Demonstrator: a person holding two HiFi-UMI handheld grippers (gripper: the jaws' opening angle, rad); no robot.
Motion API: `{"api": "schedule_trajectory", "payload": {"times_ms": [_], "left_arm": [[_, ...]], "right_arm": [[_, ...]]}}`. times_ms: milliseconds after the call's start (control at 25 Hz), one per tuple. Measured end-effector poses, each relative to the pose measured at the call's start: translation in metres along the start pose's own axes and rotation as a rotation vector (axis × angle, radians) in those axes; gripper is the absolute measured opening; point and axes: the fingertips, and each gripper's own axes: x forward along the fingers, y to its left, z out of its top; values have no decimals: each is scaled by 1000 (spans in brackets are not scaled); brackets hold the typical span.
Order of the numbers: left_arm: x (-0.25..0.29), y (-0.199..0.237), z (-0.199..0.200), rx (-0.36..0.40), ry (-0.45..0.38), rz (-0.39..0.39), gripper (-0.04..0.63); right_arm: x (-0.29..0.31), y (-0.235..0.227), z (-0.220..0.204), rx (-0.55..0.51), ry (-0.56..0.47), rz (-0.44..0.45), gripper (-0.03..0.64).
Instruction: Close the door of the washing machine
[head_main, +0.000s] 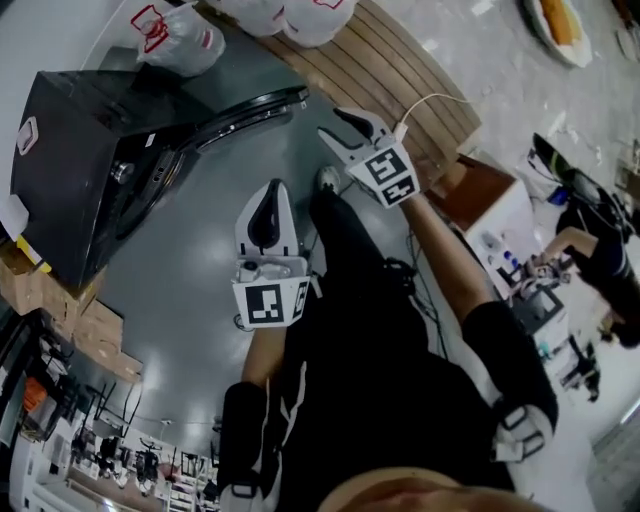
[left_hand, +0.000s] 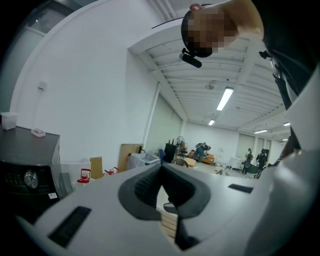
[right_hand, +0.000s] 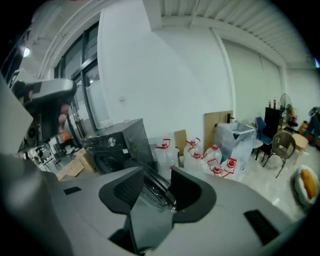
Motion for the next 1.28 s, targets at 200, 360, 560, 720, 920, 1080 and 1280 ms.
{"api": "schedule_trajectory", "payload": {"times_ms": [200,360,560,720,920,1080,1280], "left_arm": [[25,14,-20,-39,1,68,5],[37,27,-43,-65,27,105,5],[48,46,-61,-77,35,149,5],[55,58,-69,-83,37,174,5],[58,72,-80,-96,42,194,5],[55,79,-88,-100,49,209,5],[52,85,-88,-105,46,228,5]], "right_arm": [[60,-26,-42,-60,94,63,164],[109,-46,-79,-113,178,101,164],[163,-62,-123,-191,272,138,164],[193,-67,-145,-272,333,164,164],[226,-75,-160,-346,379,178,164],[242,-76,-171,-414,427,196,164],[253,-77,-171,-485,463,224,150]]}}
